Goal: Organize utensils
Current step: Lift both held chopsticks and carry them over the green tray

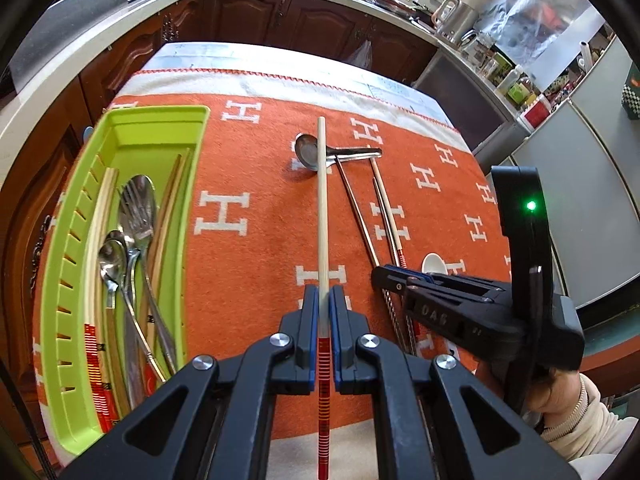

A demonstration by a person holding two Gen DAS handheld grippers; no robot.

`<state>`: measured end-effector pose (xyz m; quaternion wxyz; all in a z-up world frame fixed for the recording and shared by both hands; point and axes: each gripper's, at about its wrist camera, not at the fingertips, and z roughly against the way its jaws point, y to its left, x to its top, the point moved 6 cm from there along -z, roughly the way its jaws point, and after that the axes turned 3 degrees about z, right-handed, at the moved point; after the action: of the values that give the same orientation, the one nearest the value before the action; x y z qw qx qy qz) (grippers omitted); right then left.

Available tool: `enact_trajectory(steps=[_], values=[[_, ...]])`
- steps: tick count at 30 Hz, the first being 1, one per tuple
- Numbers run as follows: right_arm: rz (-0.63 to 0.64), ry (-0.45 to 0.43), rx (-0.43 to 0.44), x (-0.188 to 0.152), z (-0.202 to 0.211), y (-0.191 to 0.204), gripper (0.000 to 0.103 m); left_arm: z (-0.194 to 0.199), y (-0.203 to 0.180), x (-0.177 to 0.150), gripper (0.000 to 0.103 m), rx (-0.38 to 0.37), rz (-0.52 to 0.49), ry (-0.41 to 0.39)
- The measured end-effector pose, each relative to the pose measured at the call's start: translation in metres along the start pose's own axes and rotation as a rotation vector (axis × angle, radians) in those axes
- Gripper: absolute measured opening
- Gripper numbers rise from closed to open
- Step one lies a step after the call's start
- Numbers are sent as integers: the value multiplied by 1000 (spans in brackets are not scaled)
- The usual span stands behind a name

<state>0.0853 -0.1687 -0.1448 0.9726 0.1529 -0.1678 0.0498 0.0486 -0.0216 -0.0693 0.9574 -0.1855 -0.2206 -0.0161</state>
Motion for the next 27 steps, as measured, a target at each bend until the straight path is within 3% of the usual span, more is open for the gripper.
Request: enact_trajectory(steps=[5, 13, 18, 27], values=[[-118, 9, 155, -7, 8, -5, 5, 19, 12, 2, 3, 0, 28, -38], [-112, -59, 268, -17, 51, 16, 5, 54, 52, 9, 3, 46, 96, -121], [-86, -66, 286, -17, 63, 31, 5, 66, 77, 11, 3, 97, 124, -145], [-54, -103, 346, -2, 82, 63, 5, 46, 117, 11, 3, 199, 150, -92]])
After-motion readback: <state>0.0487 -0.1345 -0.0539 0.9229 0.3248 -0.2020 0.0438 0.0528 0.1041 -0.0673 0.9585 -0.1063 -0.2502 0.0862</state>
